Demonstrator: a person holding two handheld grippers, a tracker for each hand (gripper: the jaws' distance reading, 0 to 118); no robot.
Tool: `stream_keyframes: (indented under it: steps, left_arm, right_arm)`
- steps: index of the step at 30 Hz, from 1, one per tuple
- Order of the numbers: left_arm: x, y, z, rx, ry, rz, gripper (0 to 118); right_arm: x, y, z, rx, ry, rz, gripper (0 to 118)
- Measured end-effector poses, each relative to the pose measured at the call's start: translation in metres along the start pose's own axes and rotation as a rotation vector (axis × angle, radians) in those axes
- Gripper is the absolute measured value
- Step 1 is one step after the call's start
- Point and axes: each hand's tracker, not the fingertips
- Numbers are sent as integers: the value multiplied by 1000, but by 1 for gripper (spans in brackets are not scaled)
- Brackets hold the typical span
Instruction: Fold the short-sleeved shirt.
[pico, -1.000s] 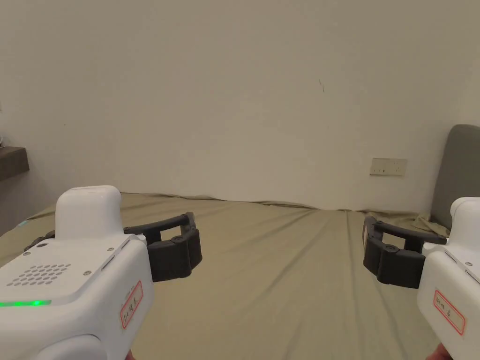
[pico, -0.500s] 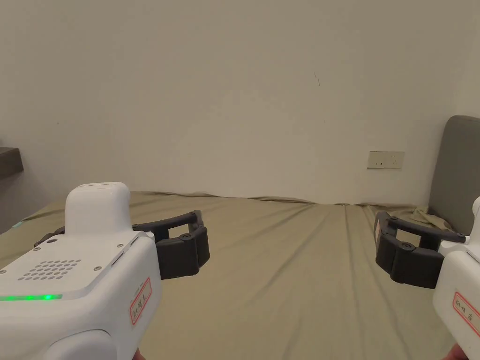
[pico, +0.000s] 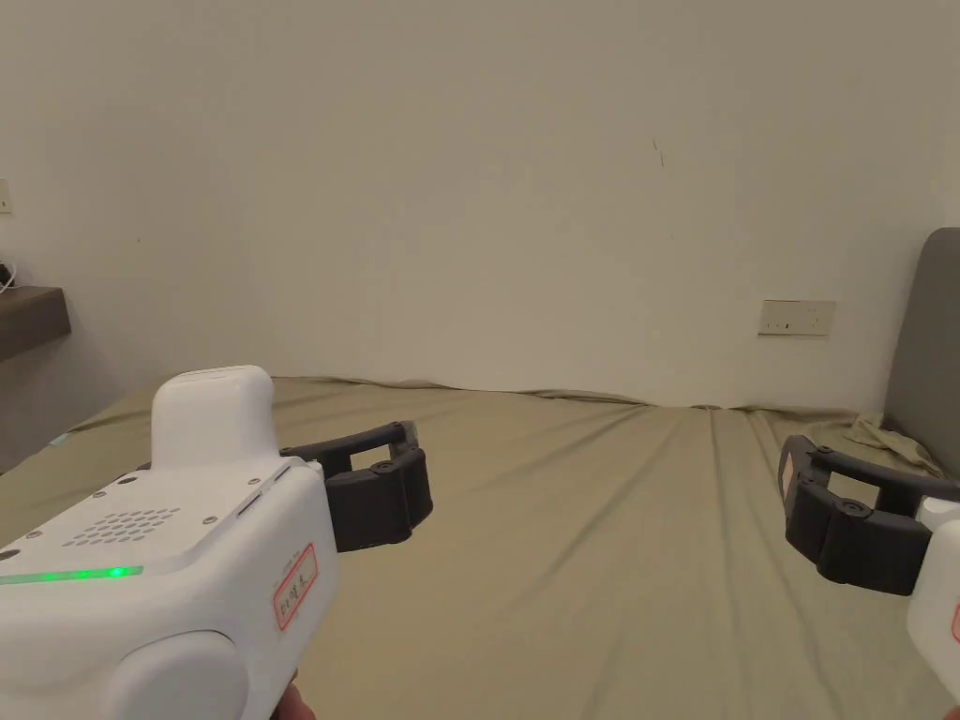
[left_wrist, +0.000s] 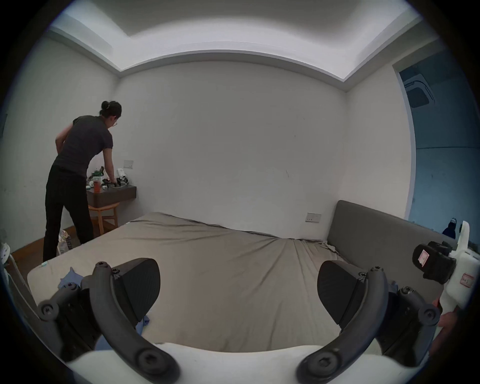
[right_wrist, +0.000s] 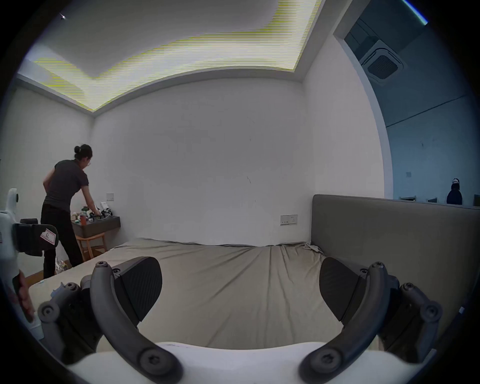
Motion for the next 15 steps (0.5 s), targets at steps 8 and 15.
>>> stream_keyframes:
  steps: [8,15]
  left_arm:
    - [5,1,1,21,6,-32,118]
    - [9,0,-2,21,4,-45,118]
  right_arm:
    - [2,-1,-4,4,-1,0,118]
    - [4,-2,-6,-3,-7,-5,118]
